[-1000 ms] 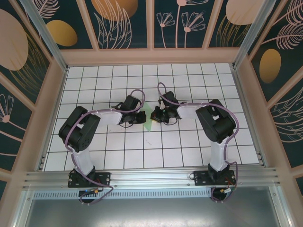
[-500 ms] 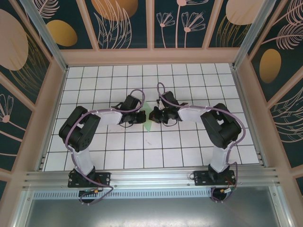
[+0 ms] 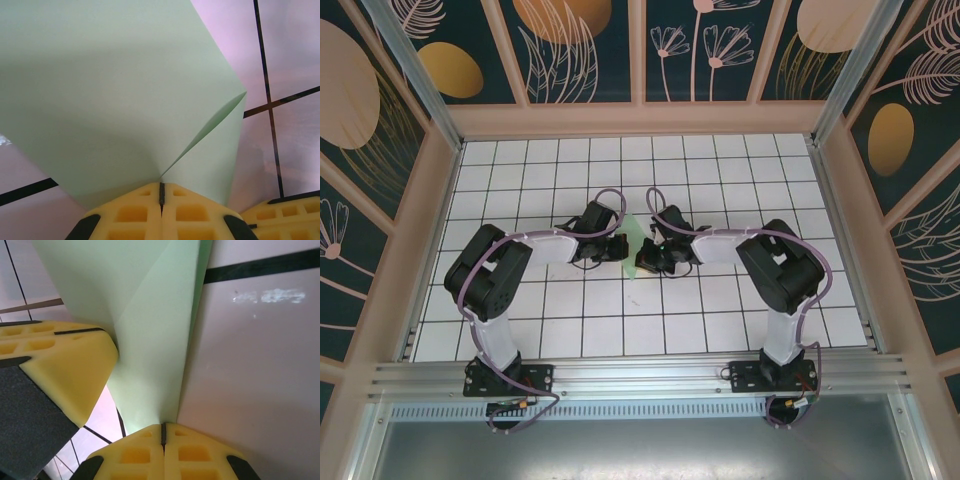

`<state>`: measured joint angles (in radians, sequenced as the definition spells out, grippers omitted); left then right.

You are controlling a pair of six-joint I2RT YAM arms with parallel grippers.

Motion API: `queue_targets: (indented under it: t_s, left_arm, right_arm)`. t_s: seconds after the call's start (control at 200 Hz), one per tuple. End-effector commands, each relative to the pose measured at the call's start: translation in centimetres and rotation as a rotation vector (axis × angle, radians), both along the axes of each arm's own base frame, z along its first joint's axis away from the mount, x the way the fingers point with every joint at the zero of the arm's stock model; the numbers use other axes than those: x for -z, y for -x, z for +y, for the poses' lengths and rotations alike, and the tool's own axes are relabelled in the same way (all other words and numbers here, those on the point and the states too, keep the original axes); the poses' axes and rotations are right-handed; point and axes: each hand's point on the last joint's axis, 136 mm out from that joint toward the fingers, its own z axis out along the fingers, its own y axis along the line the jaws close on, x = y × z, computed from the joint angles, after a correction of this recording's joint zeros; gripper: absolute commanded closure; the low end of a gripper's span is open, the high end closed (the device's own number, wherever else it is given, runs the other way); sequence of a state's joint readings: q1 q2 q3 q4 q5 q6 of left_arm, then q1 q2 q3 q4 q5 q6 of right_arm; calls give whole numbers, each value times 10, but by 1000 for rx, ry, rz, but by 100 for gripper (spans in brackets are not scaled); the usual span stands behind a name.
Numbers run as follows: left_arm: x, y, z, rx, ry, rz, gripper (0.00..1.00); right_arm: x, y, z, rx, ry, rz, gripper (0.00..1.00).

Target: Fold a paper plane with a square sheet of paper (pick it up from the middle)

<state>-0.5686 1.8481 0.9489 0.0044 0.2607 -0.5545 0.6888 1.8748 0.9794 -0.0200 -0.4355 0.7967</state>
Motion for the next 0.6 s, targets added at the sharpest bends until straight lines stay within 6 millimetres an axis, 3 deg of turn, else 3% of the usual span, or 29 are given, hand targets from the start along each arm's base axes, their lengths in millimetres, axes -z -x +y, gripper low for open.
queue_targets:
  t_s: [0.0,0.165,0.36,0.46,0.595]
  left_arm:
    - [32,19,24,-32,-101,88,92]
    - [29,17,24,-31,-103,80,92]
    - [28,16,24,-31,-105,76,92]
    - [27,14,23,-33,-100,73,92]
    - [27,15,22,-32,-98,74,92]
  right_arm:
    - [-7,-3,-3,6,48,-39,94]
    - [-28,-4,20,-28,-68,-59,93]
    - [-26,-4,21,-18,-92,-55,93]
    - [-12,1,22,-19,-81,-16,93]
    - [16,13,7,8,1,38,93]
